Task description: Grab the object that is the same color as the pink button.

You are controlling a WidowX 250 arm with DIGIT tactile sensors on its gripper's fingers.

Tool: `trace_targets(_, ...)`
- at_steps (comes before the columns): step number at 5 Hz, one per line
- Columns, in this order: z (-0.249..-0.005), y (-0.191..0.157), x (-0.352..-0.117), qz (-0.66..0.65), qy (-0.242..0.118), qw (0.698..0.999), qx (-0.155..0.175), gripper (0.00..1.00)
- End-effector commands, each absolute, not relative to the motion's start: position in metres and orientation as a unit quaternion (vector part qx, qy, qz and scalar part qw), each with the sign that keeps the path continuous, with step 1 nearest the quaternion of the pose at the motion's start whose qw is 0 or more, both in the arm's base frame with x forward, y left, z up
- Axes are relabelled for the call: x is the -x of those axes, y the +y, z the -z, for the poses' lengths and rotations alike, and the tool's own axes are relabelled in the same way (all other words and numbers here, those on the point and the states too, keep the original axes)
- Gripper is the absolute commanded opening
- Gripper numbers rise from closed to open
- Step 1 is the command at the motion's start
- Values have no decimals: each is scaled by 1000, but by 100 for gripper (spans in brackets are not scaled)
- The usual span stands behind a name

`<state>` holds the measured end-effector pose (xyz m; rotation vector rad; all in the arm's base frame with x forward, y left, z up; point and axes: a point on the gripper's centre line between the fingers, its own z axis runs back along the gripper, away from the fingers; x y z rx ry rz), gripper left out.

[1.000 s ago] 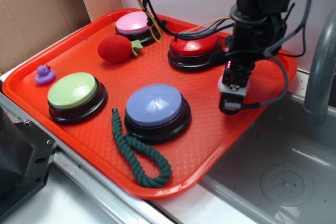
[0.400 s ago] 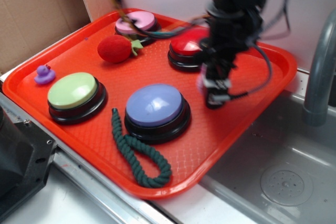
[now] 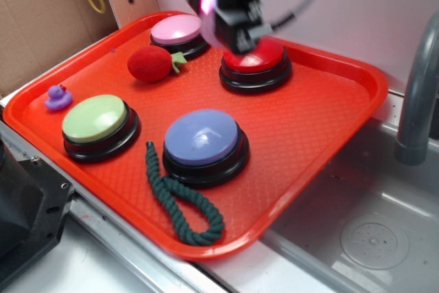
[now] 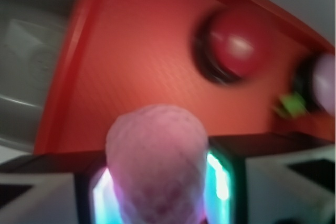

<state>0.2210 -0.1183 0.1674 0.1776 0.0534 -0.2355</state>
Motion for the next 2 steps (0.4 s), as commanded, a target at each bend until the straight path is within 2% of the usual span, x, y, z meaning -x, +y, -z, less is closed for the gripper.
trace_targets(1,-231,-100,-177,-68,-32,990,-116,0)
trace_targets(2,-234,-87,-169,-124,-42,985,-116,0)
